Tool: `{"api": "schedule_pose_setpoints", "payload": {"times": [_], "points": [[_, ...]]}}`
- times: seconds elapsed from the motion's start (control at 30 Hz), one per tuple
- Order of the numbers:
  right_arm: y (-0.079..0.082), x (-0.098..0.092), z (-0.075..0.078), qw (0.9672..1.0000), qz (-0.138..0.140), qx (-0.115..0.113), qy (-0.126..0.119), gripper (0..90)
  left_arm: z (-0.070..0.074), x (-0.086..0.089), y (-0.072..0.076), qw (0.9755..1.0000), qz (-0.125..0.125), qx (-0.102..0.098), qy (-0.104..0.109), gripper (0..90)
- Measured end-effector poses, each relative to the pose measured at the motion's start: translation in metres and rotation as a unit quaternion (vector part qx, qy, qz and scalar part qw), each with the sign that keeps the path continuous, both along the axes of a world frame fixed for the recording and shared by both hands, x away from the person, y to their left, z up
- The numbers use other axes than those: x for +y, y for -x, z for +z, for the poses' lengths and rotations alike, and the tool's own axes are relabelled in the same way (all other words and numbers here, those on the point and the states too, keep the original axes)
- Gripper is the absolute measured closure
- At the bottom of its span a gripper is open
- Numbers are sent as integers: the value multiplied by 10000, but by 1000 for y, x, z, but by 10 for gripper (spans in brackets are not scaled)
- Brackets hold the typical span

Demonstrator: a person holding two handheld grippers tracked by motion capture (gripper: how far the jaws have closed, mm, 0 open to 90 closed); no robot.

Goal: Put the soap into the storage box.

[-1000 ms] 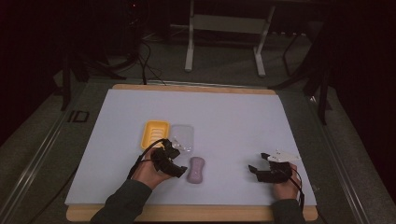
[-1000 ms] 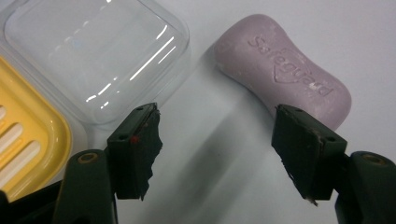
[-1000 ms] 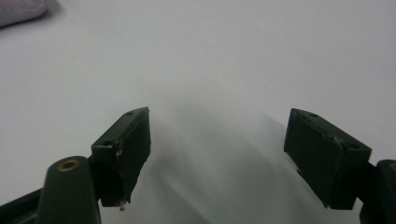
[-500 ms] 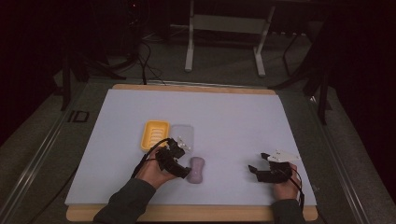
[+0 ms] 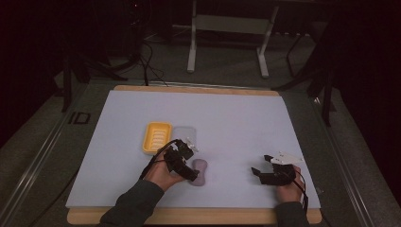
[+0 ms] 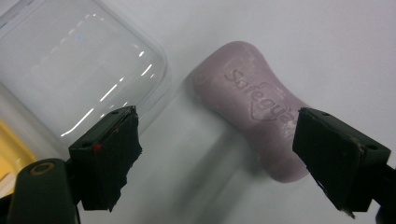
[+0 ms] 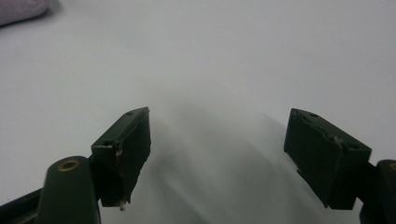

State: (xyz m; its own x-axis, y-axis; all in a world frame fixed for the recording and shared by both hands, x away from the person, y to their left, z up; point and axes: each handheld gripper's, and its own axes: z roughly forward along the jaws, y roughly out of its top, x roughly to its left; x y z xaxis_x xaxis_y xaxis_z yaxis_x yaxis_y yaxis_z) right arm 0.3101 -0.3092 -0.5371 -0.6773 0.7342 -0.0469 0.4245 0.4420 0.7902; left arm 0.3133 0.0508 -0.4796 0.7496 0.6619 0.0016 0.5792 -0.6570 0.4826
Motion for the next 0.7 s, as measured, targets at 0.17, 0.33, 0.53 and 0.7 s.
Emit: {"api": "schedule_pose_setpoints", "payload": {"times": [0.17, 0.33, 0.53, 0.7], "points": [[0, 0, 0, 10000, 8, -1, 9, 225, -3, -8, -1, 10000, 32, 32, -29, 146], [0, 0, 0, 10000, 13, 3, 10, 225, -4, -15, -3, 9999, 53, 31, -106, 116], [0, 0, 0, 10000, 12, 13, 19, 225, -7, -26, -6, 9997, 147, 22, -200, 63], [0, 0, 0, 10000, 16, 13, 20, 225, -11, -34, -7, 9993, 254, 32, -283, 27]]}}
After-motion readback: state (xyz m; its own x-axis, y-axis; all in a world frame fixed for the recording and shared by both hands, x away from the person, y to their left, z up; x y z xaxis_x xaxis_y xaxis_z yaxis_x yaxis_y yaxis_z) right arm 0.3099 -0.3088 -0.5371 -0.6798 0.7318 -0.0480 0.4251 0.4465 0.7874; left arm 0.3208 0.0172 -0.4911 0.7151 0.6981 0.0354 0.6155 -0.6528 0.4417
